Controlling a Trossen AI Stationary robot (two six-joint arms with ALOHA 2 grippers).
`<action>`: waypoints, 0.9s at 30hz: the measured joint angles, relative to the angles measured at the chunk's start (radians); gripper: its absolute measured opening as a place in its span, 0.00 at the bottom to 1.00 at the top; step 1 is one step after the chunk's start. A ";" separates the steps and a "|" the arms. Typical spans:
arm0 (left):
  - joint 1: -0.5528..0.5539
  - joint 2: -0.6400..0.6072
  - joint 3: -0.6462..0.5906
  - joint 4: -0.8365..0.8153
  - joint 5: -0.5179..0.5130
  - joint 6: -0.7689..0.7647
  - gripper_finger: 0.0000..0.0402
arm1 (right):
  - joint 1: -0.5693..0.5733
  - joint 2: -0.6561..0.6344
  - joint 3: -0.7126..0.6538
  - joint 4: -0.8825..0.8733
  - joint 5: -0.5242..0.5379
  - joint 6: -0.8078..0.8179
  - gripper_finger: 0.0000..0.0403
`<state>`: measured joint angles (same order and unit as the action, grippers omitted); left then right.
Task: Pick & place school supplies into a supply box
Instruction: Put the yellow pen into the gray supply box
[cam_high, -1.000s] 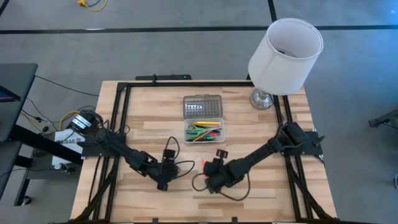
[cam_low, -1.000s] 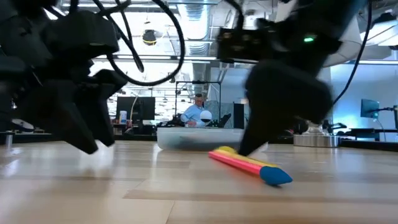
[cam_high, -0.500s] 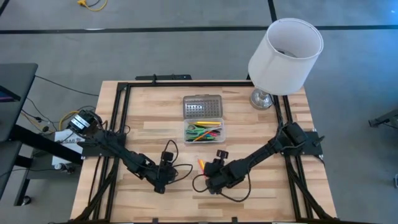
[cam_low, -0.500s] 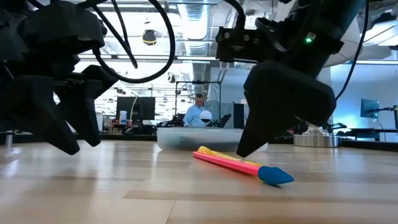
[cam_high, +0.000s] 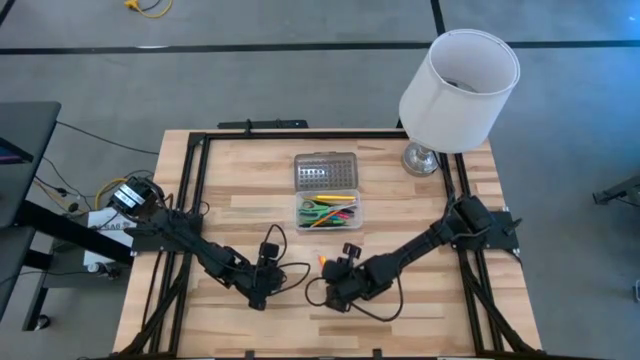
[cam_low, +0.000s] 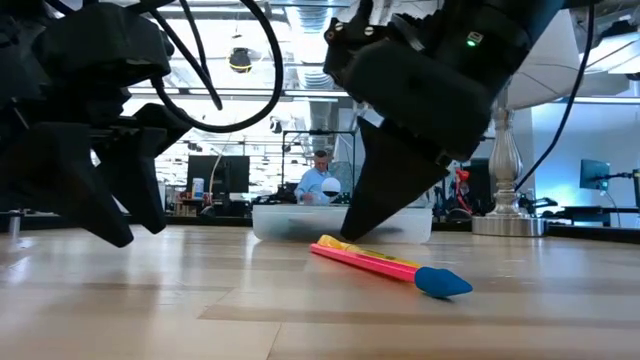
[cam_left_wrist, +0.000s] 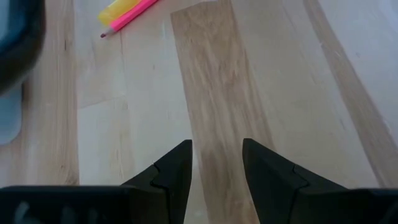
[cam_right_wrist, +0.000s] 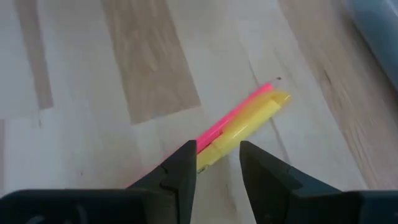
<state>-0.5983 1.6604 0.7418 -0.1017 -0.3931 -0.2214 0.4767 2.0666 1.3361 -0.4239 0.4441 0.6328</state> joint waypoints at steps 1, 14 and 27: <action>0.000 0.000 0.000 0.000 0.000 0.000 0.34 | -0.003 0.000 0.000 0.000 -0.002 0.009 0.29; 0.000 0.000 0.000 0.003 -0.012 0.000 0.34 | -0.014 0.023 0.003 0.005 -0.028 0.074 0.29; 0.000 0.000 0.000 -0.005 -0.013 0.000 0.34 | -0.032 0.043 0.006 -0.044 -0.085 0.077 0.27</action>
<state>-0.5987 1.6604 0.7418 -0.1066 -0.4061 -0.2217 0.4445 2.1094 1.3420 -0.4679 0.3593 0.7101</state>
